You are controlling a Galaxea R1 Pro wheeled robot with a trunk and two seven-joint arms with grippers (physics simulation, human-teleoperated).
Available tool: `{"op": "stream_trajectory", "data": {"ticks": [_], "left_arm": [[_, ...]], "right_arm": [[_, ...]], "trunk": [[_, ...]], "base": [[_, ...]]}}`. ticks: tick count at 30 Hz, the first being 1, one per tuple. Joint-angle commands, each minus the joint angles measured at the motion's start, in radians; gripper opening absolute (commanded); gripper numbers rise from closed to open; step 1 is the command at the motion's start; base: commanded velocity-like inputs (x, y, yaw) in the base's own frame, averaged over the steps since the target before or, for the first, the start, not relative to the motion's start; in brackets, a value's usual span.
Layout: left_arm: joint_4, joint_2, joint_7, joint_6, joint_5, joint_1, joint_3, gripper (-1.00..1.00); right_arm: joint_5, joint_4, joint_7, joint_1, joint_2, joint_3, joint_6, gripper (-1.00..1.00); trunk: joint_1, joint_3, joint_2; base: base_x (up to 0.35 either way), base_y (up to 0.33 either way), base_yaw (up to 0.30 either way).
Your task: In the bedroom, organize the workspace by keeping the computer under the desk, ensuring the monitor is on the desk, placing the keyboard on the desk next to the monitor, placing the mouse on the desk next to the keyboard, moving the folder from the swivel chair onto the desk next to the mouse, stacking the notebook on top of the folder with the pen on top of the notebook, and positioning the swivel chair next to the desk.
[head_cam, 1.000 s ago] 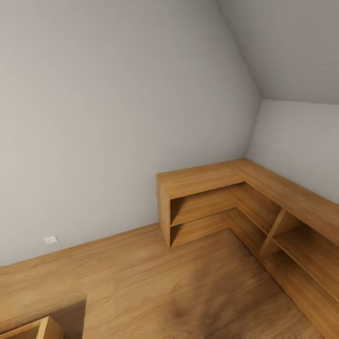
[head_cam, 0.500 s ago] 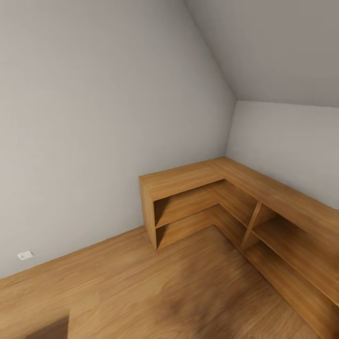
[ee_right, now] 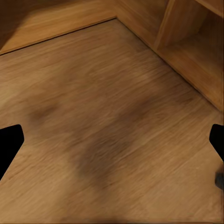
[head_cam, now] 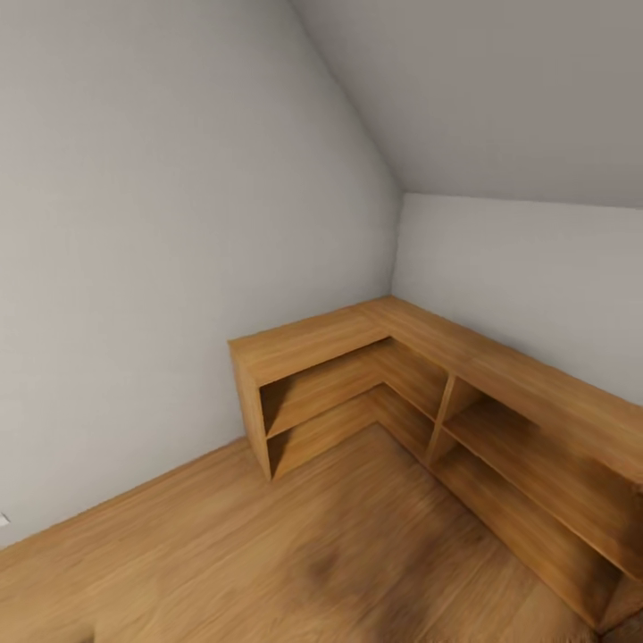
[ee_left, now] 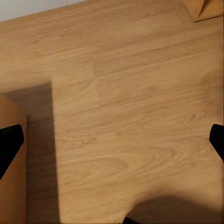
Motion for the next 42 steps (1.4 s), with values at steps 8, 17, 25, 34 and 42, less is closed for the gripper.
{"op": "stream_trajectory", "data": {"ticks": [8, 17, 25, 34, 42], "left_arm": [[-0.004, 0.001, 0.010, -0.002, 0.002, 0.000, -0.009, 1.00], [-0.004, 0.001, 0.010, -0.002, 0.002, 0.000, -0.009, 1.00], [-0.004, 0.001, 0.010, -0.002, 0.002, 0.000, -0.009, 1.00], [-0.004, 0.001, 0.010, -0.002, 0.002, 0.000, -0.009, 1.00], [-0.004, 0.001, 0.010, -0.002, 0.001, 0.000, -0.009, 1.00]], "right_arm": [[0.011, 0.013, -0.009, -0.001, 0.000, -0.003, -0.001, 1.00], [0.011, 0.026, -0.009, -0.001, 0.005, -0.003, 0.000, 1.00], [0.011, 0.042, -0.012, -0.001, 0.015, -0.004, -0.001, 1.00], [0.010, 0.054, -0.016, -0.001, 0.034, -0.006, 0.009, 1.00], [0.009, 0.075, -0.017, -0.001, 0.041, -0.008, 0.011, 1.00]], "trunk": [[0.000, 0.003, -0.001], [0.000, 0.004, -0.001], [0.000, 0.005, -0.001], [0.000, 0.005, -0.001], [0.000, 0.005, -0.001]], "base": [[0.000, 0.000, -0.251], [0.000, 0.000, -0.094], [0.000, 0.000, -0.006], [0.000, 0.000, 0.000], [0.000, 0.000, -0.024]]}}
